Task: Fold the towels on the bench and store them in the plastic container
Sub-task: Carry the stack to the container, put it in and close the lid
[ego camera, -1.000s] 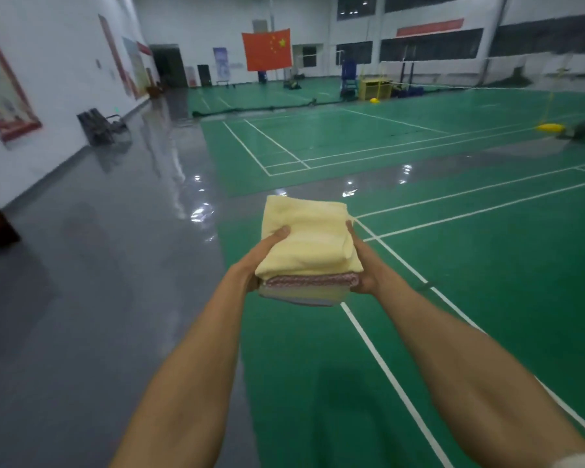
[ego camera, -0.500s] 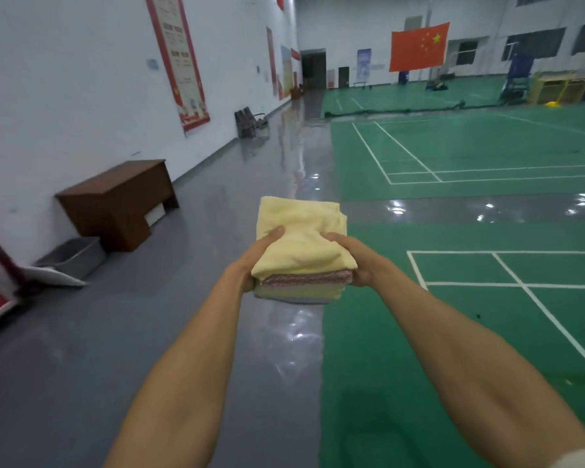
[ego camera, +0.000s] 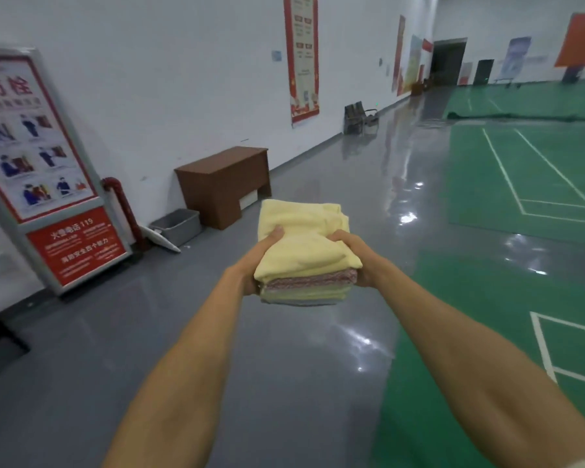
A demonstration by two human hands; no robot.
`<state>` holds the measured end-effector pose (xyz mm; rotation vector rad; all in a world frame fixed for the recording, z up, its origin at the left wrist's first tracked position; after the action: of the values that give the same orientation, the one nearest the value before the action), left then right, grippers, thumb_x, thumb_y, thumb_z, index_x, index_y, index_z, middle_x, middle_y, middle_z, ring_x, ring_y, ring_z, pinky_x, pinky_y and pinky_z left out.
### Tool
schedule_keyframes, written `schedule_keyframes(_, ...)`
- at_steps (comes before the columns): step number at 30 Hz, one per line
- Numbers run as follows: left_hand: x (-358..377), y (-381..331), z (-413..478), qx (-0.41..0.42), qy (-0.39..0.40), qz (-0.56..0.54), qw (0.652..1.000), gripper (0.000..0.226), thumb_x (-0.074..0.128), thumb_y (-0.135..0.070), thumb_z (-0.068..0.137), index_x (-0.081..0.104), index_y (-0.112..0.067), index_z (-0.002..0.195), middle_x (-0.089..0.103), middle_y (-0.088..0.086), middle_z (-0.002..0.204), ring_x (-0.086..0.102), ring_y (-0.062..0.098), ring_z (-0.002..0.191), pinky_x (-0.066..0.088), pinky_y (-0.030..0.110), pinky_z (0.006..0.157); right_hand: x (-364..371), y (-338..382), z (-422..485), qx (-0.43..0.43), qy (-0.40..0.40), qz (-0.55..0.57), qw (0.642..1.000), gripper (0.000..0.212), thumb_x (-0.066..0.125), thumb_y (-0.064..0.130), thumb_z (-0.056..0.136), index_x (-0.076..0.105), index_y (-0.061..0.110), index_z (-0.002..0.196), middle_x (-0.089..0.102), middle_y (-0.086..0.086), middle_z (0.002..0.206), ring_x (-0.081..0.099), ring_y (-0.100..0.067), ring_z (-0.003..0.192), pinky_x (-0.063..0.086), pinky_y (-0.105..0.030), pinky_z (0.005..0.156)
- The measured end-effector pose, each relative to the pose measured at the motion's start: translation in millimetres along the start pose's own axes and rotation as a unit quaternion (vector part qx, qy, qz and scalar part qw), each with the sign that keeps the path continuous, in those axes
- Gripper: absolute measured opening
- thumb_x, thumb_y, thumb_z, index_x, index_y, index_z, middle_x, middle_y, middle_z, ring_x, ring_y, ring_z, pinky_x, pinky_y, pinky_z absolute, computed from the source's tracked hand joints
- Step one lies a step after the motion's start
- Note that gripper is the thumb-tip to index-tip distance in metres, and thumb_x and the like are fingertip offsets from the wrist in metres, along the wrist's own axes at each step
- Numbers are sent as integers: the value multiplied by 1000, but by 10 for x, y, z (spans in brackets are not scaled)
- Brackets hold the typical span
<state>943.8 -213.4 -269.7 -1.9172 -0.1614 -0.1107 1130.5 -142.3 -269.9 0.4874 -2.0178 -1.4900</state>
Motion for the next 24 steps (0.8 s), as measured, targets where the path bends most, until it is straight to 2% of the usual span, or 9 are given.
schedule_keyframes(5,-781,-184,563,6,-64,-22,998,60,56,-74,88,61,-25,123,74,14,117,69,35,113,49,54,105,225,77,1123,4,40,-6,999,25,51,25,95,65,13,111,74,-8,91,71,-24,84,52,-33,73)
schedule_keyframes(8,-1323,-372,985,12,-87,-40,995,79,65,-78,79,57,-25,136,71,15,124,68,36,115,46,57,108,390,247,1904,-3,61,-29,998,23,52,23,95,65,11,110,73,-9,91,70,-25,84,51,-35,75)
schedule_keyframes(13,-2221,-994,1722,26,-124,-55,990,65,63,-75,82,63,-24,122,73,14,120,67,35,117,45,54,111,668,678,3299,-6,102,-40,994,25,54,24,93,64,8,110,69,-11,91,68,-26,83,51,-35,74)
schedule_keyframes(16,-2728,-1386,2132,46,-142,-46,988,73,67,-77,77,61,-25,128,73,12,122,66,34,119,44,52,112,835,938,3991,-7,123,-44,991,25,53,24,93,64,9,111,69,-10,90,69,-25,80,52,-32,69)
schedule_keyframes(19,-3162,-1650,2536,29,-148,-61,987,83,73,-79,70,59,-24,131,71,16,125,66,37,118,45,56,110,950,1152,4616,4,145,-40,989,29,53,27,94,62,9,113,70,-8,86,69,-24,78,53,-30,65)
schedule_keyframes(24,-3839,-2023,3215,37,-161,-83,983,86,71,-79,72,60,-21,134,69,17,127,65,37,120,43,55,112,1090,1433,5757,9,166,-62,984,22,52,24,93,63,9,105,68,-8,82,68,-24,74,51,-31,65)
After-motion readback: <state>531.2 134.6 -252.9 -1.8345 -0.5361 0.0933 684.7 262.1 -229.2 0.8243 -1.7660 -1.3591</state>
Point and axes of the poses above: each hand's wrist, its own z-axis towards the middle knuckle, its own x-axis out of the palm, y = z × x, the point moved 6 cm from there along z, towards the middle knuckle
